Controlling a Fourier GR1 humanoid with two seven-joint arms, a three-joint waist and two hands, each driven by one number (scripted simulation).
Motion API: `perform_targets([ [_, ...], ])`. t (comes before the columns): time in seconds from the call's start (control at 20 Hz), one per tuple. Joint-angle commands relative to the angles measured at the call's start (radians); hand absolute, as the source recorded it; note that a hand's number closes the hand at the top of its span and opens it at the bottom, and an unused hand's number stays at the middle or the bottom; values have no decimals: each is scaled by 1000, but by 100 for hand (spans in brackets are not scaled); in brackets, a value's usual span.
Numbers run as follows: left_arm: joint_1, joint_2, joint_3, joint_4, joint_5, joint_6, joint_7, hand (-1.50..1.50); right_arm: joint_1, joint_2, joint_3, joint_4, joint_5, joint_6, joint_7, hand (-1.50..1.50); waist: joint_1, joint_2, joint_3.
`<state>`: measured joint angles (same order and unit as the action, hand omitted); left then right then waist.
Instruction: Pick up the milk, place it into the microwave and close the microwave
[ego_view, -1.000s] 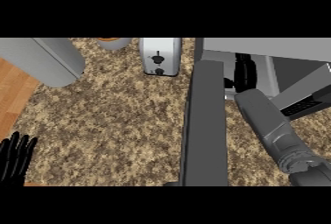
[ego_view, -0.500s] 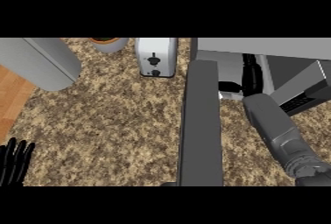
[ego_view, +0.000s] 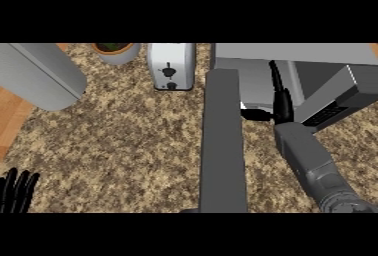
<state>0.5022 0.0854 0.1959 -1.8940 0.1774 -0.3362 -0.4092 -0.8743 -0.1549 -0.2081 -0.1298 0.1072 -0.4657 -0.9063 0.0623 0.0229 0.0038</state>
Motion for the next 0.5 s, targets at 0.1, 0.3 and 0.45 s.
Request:
perform_targets([
  [0.1,16,-1,-35,-3,-30,-27,14,-150,64,41,-29,-29,-37,115,-82,-150,-30,-12,-2],
  [0.3,78,-3,-90,-53,3,-105,17,-150,124,64,-35,-55,-62,251,-111,-150,-48,-22,-3],
  [0.45,60,-41,-176,-6,-72,-114,-28,-150,159,99,-16,-53,-56,344,-139,-150,-47,-19,-3],
])
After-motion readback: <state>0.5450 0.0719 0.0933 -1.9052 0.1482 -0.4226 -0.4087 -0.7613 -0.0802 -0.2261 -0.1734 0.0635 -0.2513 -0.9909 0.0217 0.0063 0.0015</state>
